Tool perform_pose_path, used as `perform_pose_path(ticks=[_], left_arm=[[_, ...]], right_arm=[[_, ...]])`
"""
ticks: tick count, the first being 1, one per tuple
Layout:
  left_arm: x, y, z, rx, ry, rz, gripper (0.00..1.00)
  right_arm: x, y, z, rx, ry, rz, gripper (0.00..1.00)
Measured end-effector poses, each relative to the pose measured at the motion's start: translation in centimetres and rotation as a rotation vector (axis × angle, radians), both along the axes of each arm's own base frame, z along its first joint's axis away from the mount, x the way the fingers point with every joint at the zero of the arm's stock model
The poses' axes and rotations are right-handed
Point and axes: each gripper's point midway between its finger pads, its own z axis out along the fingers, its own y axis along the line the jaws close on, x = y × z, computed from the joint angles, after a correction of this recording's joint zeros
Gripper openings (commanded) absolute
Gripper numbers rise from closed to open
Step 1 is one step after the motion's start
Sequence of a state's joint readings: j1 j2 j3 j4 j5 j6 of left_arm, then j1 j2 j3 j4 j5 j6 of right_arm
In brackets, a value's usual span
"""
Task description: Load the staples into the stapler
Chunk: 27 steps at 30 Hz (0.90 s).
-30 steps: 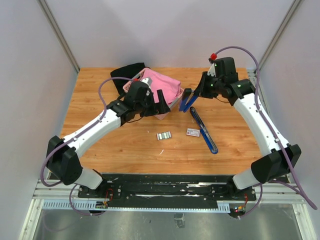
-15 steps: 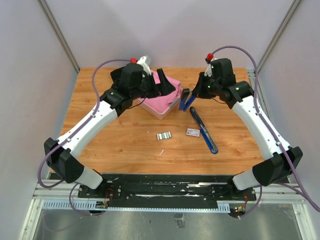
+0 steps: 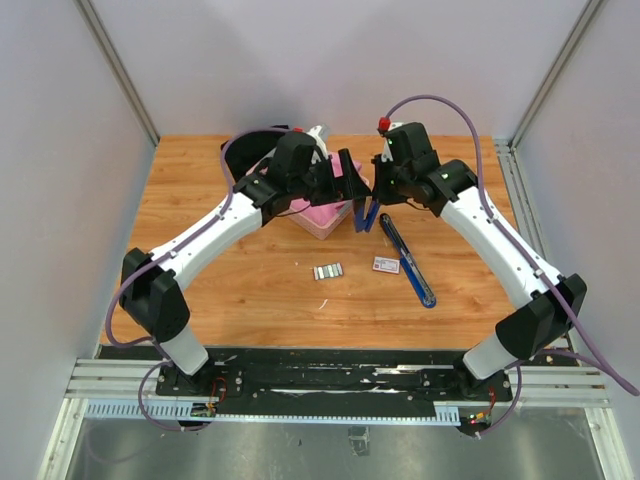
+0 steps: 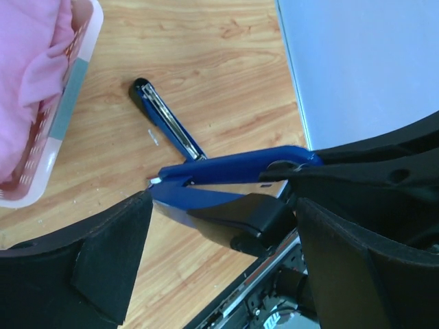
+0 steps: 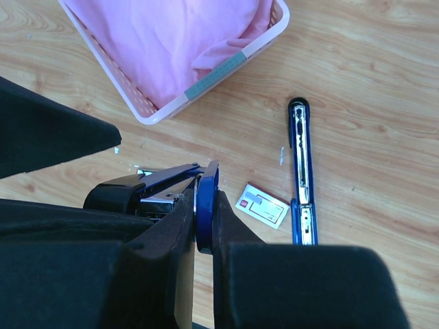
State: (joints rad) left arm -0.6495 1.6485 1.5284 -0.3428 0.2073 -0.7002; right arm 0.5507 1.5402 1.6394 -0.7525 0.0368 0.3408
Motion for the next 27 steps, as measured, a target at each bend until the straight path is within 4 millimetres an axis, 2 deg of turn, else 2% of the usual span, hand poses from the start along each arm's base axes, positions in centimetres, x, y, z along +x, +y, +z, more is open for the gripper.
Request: perform_pose_path(ticks=[5, 12, 17, 21, 27], left_arm=[[-0.4, -0.2, -0.8, -0.003, 0.021, -0.011, 0.77], [-0.9, 0.1, -1.2, -0.008, 0.026, -0.006, 0.76], [-1.4, 0.8, -0.6, -0.02, 0.01, 0.014, 0.73], [-2.1, 1.7, -0.2, -0.038, 0.004, 0.027, 0.7], [-2.3, 3.9, -1.5, -0.016, 0.037, 0.067, 0.6]], right_arm=[[0.2, -0.3, 0.3, -0.016, -0.014, -0.003, 0.01], [-0.4, -0.4, -0.1, -0.039, 0.006, 0.01, 0.0], [-0.6, 0.1, 0.5, -0.024, 0.004, 0.026, 0.0], [-0.7, 0.4, 0.9, -0.005, 0.003, 0.034, 0.0], [0.1, -1.1, 1.1, -0.019, -0.004, -0.015, 0.0]])
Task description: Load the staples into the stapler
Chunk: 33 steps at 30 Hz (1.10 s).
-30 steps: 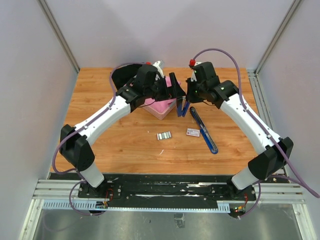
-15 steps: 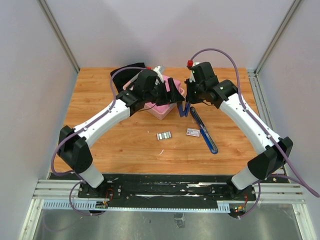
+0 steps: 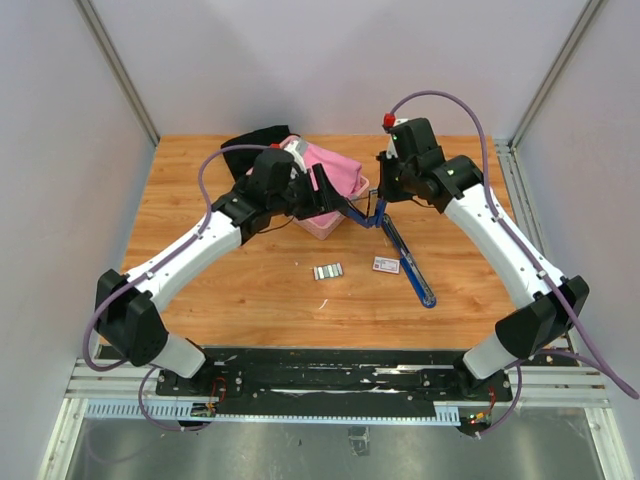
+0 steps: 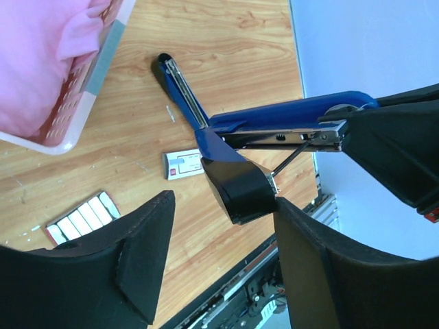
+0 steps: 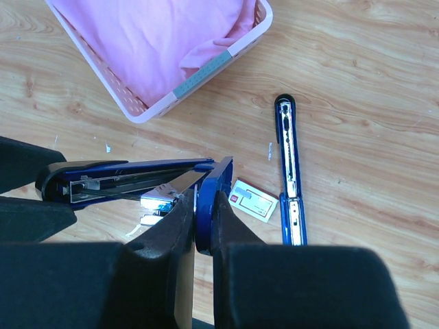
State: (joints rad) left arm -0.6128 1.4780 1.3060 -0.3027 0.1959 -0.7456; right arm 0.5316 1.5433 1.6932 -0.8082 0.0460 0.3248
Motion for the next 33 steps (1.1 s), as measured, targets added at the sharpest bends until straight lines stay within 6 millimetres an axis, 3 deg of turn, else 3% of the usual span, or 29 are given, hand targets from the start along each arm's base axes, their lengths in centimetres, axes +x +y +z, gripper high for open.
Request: perform_pose_path(ticks=[5, 8, 9, 14, 24, 33], left_arm=[[-0.3, 0.4, -0.6, -0.003, 0.02, 0.005, 0.47], [-0.4, 0.8, -0.7, -0.014, 0.028, 0.01, 0.24], [-0.5, 1.0, -0.7, -0.019, 0.033, 0.014, 0.21], [-0.5, 2.2, -1.0, -0.052, 0.053, 0.046, 0.18], [-0.9, 4.5, 0.7, -0.134, 0.015, 0.093, 0.16], [-0.6, 7.7, -0.4, -0.15, 0.031, 0.18, 0.19]], right_arm=[[0.0, -0.2, -0.1, 0.001, 0.007, -0.006, 0.0], [0.0, -0.2, 0.0, 0.016, 0.012, -0.011, 0.0], [0.0, -0.3, 0.0, 0.023, 0.014, -0.014, 0.0], [0.2, -0.7, 0.9, 0.092, 0.022, -0.033, 0.0], [-0.2, -2.5, 3.2, 0.331, 0.042, -0.091, 0.0], [-0.3, -2.6, 5.4, 0.479, 0.042, -0.098, 0.0]])
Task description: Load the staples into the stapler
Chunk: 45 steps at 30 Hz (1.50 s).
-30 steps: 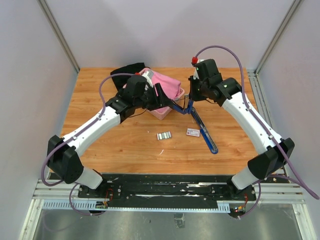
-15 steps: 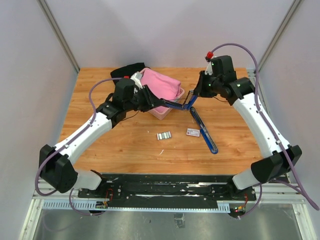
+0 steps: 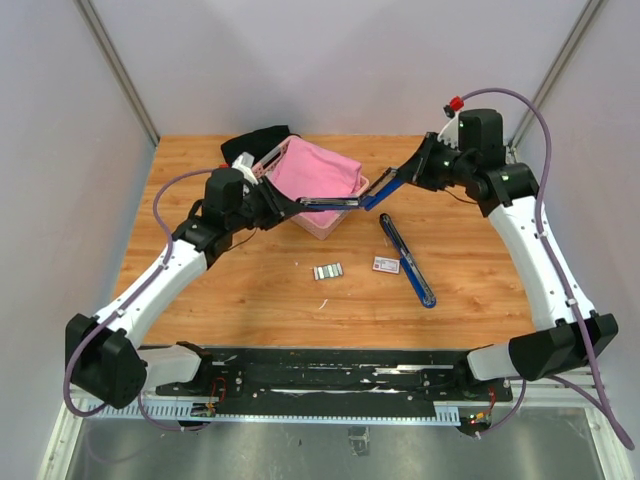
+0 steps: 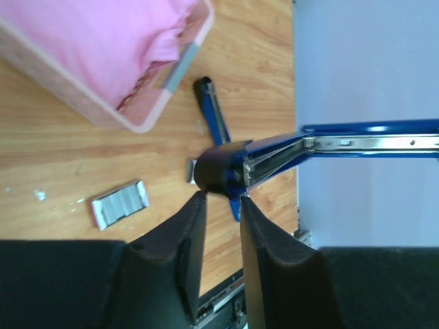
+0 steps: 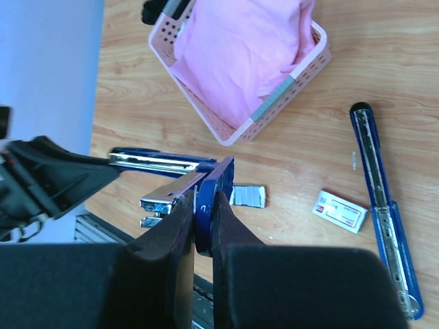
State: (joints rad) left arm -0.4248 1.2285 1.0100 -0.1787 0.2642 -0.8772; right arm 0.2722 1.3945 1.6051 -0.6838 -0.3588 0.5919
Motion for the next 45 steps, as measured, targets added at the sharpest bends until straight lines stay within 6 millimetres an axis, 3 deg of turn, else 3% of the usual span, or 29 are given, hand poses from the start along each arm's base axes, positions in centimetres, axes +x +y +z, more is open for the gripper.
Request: perform_pose_path(ticks=[7, 13, 17, 20, 24, 28, 34, 39, 45], left_arm=[[-0.9, 1.7, -4.4, 0.068, 0.104, 0.028, 0.26], [-1.1, 2.6, -5.3, 0.13, 0.095, 0.031, 0.58], [-1.0, 3.4, -3.5, 0.22, -0.028, -0.008, 0.74], [-1.0, 3.2, 0.4, 0.256, -0.208, -0.079, 0.8], [-1.2, 1.1, 6.6, 0.27, -0.476, -0.19, 0.82], [-1.9, -3.5, 9.7, 0.276, -0.646, -0.338, 0.83], [-1.7, -7.8, 7.7, 0.302, -0.682, -0.471, 0.86], [-0.9, -8.6, 6.0, 0.341, -0.681, -0.504, 0.88], [-1.2, -9.4, 5.0, 0.338, -0.679, -0.564, 0.86]], right_arm=[[0.2, 0.7, 3.6, 0.125, -0.057, 0.0, 0.01], [0.4, 0.4, 4.5, 0.157, -0.073, -0.007, 0.01], [0.2, 0.7, 4.5, 0.166, -0.07, 0.006, 0.0], [0.0, 1.0, 4.5, 0.178, -0.061, 0.031, 0.01], [-0.4, 2.0, 4.2, 0.207, -0.036, 0.095, 0.01], [-0.5, 2.9, 3.3, 0.231, 0.01, 0.154, 0.0], [-0.9, 3.7, 2.7, 0.255, 0.052, 0.215, 0.01], [-1.6, 4.4, 2.8, 0.279, 0.066, 0.271, 0.01], [-1.6, 4.9, 2.2, 0.289, 0.091, 0.307, 0.01]])
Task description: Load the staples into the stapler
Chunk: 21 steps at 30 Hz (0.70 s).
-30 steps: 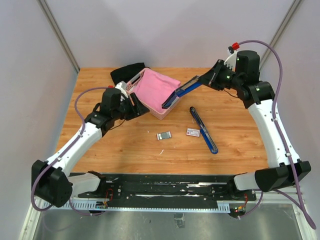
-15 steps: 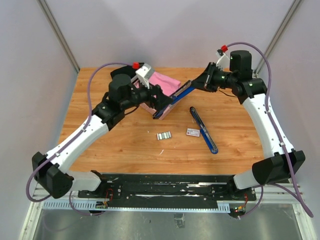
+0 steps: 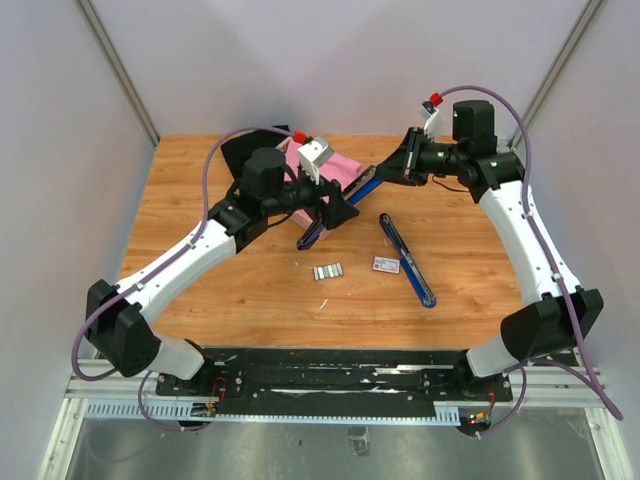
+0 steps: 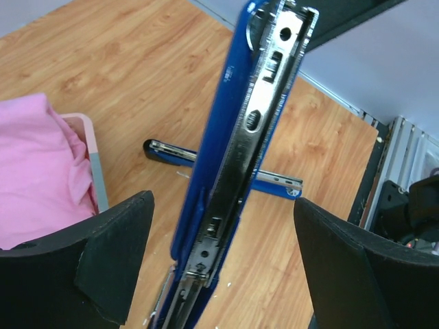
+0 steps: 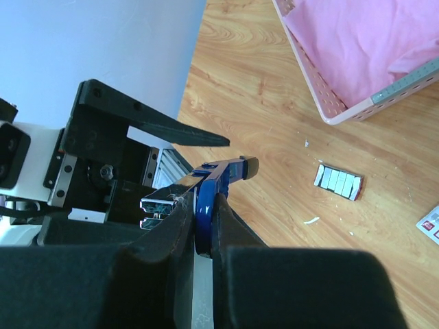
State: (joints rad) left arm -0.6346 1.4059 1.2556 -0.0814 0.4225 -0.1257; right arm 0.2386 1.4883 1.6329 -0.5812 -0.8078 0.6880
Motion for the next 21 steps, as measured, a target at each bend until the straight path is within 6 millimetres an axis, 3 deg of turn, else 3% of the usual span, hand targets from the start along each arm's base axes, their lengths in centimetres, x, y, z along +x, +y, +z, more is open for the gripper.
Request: perform_pose_path(ticks=[5, 13, 21], left_arm=[[-0.8, -0.6, -0.8, 0.019, 0.018, -0.033, 0.75], [-0.7, -0.5, -1.4, 0.045, 0.019, -0.025, 0.44], [-0.8, -0.7, -2.4, 0.08, 0.043, -0.028, 0.02]], right_arm=[[0.4, 0.2, -0.2, -0.001, 0.003, 0.008, 0.01], [0.4, 0.4, 0.1, 0.004, -0.001, 0.021, 0.0], [0.4, 0.3, -0.5, -0.013, 0.008, 0.024, 0.01]])
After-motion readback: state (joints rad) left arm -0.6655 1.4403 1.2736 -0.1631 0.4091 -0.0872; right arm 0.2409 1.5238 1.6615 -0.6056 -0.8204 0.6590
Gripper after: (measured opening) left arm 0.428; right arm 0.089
